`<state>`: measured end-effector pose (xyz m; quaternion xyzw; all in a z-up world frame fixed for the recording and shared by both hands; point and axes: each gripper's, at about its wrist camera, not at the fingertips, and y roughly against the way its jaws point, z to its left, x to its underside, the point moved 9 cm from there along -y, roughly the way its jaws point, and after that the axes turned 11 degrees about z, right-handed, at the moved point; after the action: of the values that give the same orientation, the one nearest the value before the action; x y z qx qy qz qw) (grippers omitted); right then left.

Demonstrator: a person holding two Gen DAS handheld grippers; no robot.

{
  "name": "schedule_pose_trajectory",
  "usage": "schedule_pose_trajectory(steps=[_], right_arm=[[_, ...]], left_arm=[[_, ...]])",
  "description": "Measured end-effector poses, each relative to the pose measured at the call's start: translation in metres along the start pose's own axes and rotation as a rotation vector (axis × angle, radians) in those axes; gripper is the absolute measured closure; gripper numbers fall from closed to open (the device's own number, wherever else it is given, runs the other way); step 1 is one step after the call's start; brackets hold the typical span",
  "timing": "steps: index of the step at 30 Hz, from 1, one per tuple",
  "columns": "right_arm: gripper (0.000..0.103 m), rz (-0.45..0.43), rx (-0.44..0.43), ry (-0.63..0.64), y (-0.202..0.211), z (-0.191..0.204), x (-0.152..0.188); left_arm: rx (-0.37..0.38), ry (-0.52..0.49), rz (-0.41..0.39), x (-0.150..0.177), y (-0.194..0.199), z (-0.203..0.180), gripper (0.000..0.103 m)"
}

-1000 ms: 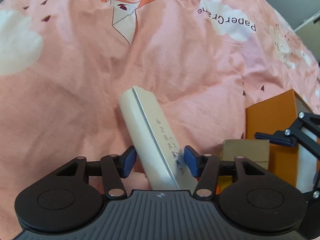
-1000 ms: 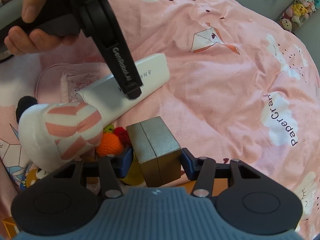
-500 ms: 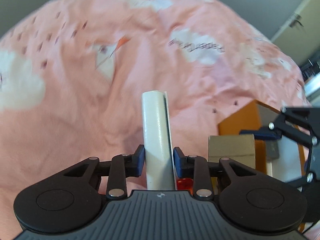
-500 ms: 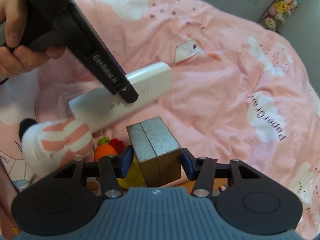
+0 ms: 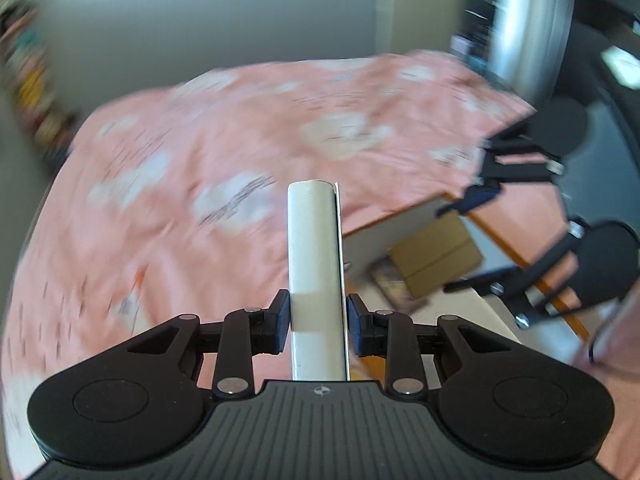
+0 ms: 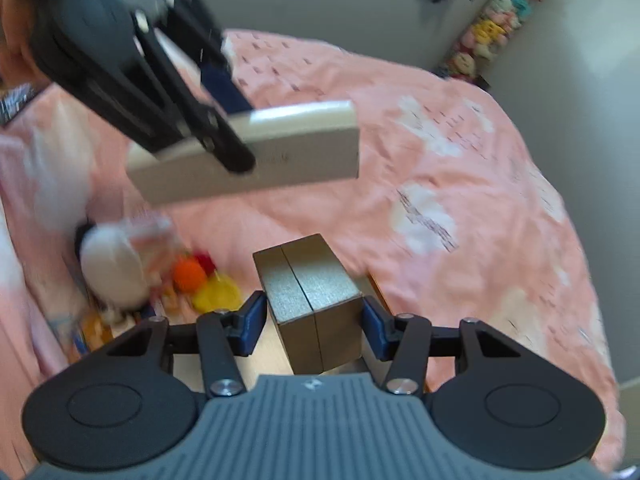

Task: Organize objects
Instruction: 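Carry tan box with right gripper while left gripper carries white long box into box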

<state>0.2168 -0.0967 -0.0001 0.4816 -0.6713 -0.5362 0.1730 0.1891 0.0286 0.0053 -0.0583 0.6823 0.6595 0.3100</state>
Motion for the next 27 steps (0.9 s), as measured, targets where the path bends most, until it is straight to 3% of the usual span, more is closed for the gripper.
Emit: schedule_pose_trajectory(steps=[6,10,20,27], right_arm=[[0.05,0.145,0.015,-0.029,-0.001,0.003,0.072],[0.05,0.194,-0.054,-0.084,-0.004,0.014,0.106],[0.05,0.274,-0.191,-0.194,-0.044,0.024,0.131],[0.05,0.299,-0.26,-0.308,-0.067,0.009,0.13]], left_arm=[[0.037,-0.348,0.038,-0.016,-0.025,-0.095,0.07],[0.048,-0.52,0.069,-0.014,-0.053,-0.132,0.07],[-0.057,-0.868,0.172,0.028,-0.143,-0.158,0.069],[-0.135,-1.04,0.164,0.062,-0.181,-0.165,0.069]])
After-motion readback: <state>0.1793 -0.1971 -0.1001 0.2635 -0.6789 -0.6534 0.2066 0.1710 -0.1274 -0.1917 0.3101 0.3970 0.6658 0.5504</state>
